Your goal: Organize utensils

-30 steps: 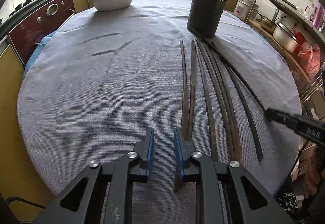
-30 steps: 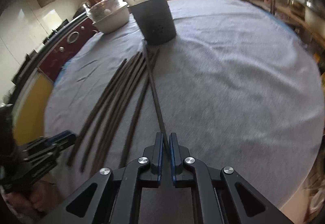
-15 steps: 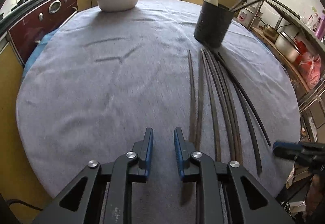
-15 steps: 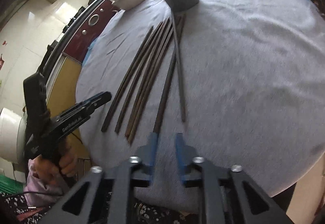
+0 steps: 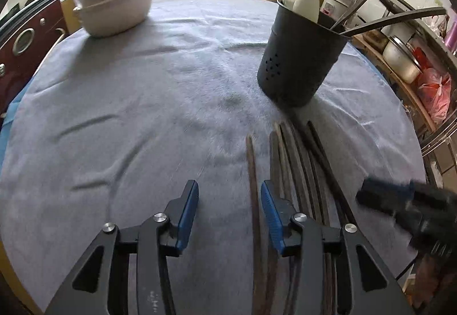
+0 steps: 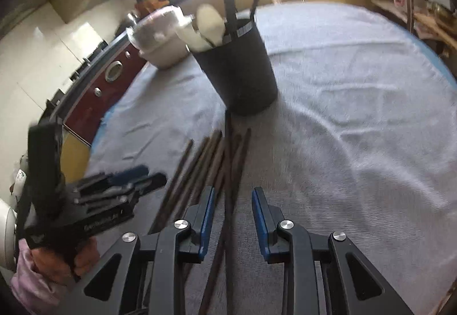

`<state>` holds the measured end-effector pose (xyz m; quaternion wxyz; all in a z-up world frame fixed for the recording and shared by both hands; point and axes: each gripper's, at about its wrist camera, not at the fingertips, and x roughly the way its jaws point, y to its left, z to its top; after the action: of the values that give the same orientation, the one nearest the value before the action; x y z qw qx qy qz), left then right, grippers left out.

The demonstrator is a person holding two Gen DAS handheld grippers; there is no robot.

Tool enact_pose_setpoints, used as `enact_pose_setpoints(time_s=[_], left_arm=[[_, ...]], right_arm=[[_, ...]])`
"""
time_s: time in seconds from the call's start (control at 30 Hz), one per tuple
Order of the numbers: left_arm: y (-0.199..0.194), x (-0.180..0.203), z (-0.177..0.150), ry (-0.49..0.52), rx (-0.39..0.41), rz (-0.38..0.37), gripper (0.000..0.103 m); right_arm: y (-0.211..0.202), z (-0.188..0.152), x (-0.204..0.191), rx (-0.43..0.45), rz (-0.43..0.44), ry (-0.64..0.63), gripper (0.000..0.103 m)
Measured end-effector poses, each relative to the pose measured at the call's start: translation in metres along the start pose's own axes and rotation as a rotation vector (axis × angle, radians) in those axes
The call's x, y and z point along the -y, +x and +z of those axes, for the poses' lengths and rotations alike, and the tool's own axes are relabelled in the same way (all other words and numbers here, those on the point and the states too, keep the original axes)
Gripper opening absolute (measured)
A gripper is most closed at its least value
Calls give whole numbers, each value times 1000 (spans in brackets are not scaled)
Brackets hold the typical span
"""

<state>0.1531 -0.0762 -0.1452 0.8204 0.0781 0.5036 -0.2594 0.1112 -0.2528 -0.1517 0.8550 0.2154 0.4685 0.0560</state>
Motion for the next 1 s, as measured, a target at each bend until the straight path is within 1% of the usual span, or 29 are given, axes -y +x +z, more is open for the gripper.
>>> enact_pose_setpoints(time_s=[0.07,0.2,0.27,0.3,0.33,0.37,0.47,0.53,0.6,0.7,0.8,0.83,0.9,0.93,0.97,1.0], left_arm=[[5,3,6,10,0,-6,46],[12,6,14,28,-5,2,46],[12,3,16,15,-3,-5,44],[12,1,16,7,-1,-4,38],[12,-1,16,5,-1,3,32],[12,-2,17,8,-1,10,29],[12,-4,17,17,-2,14,21],[13,-6,18,24,-4,36,9],[13,-9,18,20,-6,35,8],[12,-13,17,6,-18,34,8],[11,-12,15,18,-29,43,8],[11,-11,15,20,-32,48,8],[12,-10,16,24,-34,49,9],[12,-9,17,21,-37,50,10],[13,-9,17,19,-39,49,10],[15,-9,18,19,-42,50,11]], right_arm=[[5,-5,-2,-19,-25,-18,28],[8,-7,-6,-45,-38,-47,27],[10,-10,-8,-63,-52,-71,23],[11,-12,-10,-64,-64,-90,21],[11,-15,-13,-62,-85,-116,14],[12,-16,-16,-58,-103,-141,7],[8,-22,-16,-53,-136,-156,7],[1,-27,-11,-41,-132,-140,7],[-7,-31,-4,-34,-132,-117,7],[-20,-39,11,-37,-157,-90,6],[-27,-46,25,-73,-178,-57,7],[-29,-46,27,-83,-166,-48,7],[-31,-43,29,-95,-172,-37,9],[-31,-39,29,-97,-181,-32,18],[-30,-33,29,-97,-187,-29,30],[-29,-31,27,-89,-191,-29,34]])
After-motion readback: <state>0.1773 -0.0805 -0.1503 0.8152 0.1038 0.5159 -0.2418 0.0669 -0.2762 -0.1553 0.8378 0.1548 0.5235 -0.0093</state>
